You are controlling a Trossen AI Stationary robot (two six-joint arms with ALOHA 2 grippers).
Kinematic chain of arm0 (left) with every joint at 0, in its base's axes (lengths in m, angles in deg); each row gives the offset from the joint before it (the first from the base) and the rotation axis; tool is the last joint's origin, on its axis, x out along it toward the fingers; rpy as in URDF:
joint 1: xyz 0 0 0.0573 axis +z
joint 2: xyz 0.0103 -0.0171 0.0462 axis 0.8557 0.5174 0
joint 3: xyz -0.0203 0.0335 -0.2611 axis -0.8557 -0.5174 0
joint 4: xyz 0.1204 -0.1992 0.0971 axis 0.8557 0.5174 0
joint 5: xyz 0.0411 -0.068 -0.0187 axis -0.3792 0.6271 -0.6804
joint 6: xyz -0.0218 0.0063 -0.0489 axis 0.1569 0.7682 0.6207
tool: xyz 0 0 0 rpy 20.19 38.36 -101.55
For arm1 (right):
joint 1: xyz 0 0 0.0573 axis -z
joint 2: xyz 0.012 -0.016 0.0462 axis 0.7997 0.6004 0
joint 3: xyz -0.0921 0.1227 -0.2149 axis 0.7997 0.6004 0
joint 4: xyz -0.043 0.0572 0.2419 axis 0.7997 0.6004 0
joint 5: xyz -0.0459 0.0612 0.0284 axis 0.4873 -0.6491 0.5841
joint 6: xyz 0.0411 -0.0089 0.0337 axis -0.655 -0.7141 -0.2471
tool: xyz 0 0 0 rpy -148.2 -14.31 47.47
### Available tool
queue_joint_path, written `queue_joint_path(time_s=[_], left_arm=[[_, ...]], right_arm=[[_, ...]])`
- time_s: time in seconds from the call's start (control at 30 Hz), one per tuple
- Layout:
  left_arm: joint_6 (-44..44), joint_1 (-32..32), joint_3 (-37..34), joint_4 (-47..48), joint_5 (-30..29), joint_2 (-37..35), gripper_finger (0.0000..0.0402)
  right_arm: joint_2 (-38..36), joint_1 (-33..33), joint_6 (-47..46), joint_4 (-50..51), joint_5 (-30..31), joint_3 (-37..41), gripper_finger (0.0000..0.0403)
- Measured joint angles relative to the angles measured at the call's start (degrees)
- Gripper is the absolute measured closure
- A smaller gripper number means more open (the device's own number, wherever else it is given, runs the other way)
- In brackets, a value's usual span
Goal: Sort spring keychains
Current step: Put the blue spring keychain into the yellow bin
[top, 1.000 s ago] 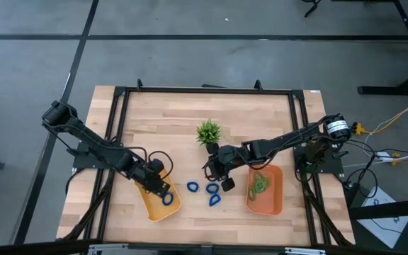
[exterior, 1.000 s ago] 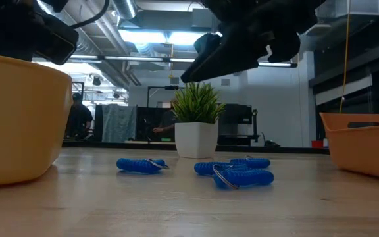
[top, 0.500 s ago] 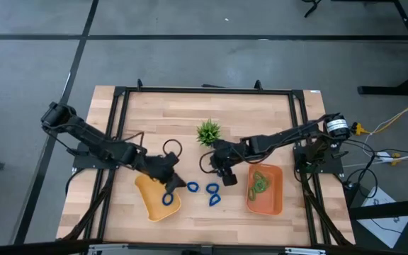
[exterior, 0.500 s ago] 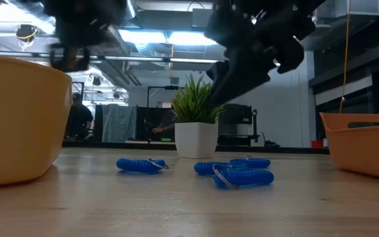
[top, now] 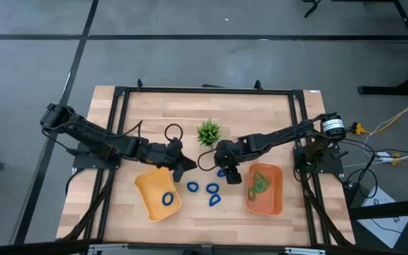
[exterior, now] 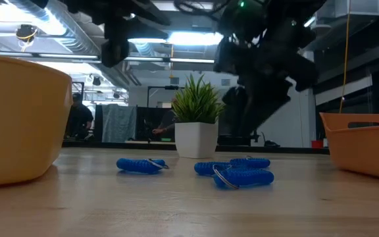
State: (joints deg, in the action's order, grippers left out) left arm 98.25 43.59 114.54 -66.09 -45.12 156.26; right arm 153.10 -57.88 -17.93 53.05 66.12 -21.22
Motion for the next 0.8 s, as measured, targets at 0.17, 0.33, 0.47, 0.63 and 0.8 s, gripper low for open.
queue_joint_path(time_s=[0.17,0.33,0.47,0.63,0.8], left_arm=[[0.42,2.53,0.0,0.0,0.71,0.0,0.0324],[0.45,4.3,0.0,0.12,3.22,0.02,0.0323],[0.45,5.4,0.0,0.15,3.66,0.02,0.0323],[0.45,6.61,0.0,0.04,3.67,0.02,0.0323],[0.45,7.17,0.0,0.17,3.68,0.02,0.0322]], right_arm=[[3.31,-0.24,-1.51,-0.04,-0.02,-0.01,0.0231],[5.01,-0.26,-2.93,0.27,0.04,-0.04,0.0231],[5.48,-0.33,-4.52,0.98,2.14,-0.06,0.0232],[6.93,-0.46,-5.23,1.29,4.69,-0.22,0.0252],[8.16,-0.42,-5.83,1.19,4.92,-0.24,0.0306]])
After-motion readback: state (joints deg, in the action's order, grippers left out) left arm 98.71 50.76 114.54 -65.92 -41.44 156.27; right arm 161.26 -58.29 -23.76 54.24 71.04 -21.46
